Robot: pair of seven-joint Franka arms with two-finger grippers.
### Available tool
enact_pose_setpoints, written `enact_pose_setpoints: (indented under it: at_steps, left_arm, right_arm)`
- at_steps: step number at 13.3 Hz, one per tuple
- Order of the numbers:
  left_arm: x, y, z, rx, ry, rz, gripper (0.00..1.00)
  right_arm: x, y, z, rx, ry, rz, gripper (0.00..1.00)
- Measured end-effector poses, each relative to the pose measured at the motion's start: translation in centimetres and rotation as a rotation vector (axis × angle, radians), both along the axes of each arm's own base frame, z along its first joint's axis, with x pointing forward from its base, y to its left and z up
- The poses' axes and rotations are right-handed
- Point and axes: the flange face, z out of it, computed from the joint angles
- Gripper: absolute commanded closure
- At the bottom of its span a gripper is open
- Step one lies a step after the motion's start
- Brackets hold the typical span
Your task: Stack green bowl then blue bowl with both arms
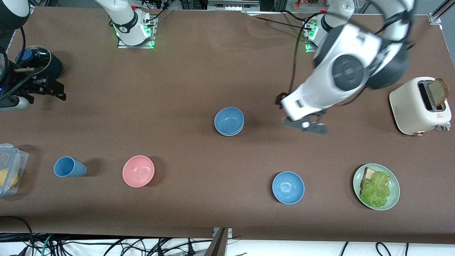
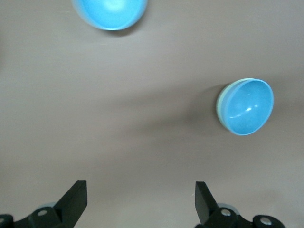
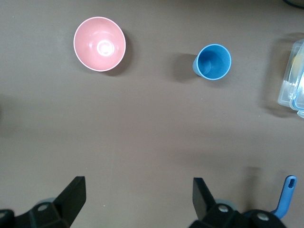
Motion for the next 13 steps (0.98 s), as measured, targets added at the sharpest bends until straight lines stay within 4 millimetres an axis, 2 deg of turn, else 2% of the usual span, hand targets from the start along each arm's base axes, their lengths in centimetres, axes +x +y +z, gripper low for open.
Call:
enact_pose_setpoints:
  at_steps: [2, 4, 5, 6, 10, 13]
  left_arm:
    - [0.0, 6.1, 3.7, 0.032, -0.042, 0.076, 0.00]
    - [0.1, 12.1, 6.2, 0.028, -0.084, 0.127, 0.00]
    - [-0.2, 14.5, 6.8, 0.022, -0.103, 0.147, 0.00]
    - [-0.9, 15.8, 6.9, 0.025, -0.120, 0.160, 0.00]
    - [-5.7, 16.4, 5.3, 0.061, -0.115, 0.160, 0.00]
    - [-6.6, 16.4, 4.9, 0.064, -0.112, 0.154, 0.00]
  right_arm:
    - [0.0, 0.0, 0.0, 0.000, 0.000, 0.000, 0.01]
    - [0.0, 0.0, 0.0, 0.000, 0.000, 0.000, 0.01]
    - [0.0, 0.0, 0.0, 0.000, 0.000, 0.000, 0.01]
    - [0.0, 0.0, 0.0, 0.000, 0.000, 0.000, 0.01]
    - [0.0, 0.0, 0.0, 0.000, 0.000, 0.001, 0.01]
    - [0.0, 0.0, 0.0, 0.000, 0.000, 0.001, 0.01]
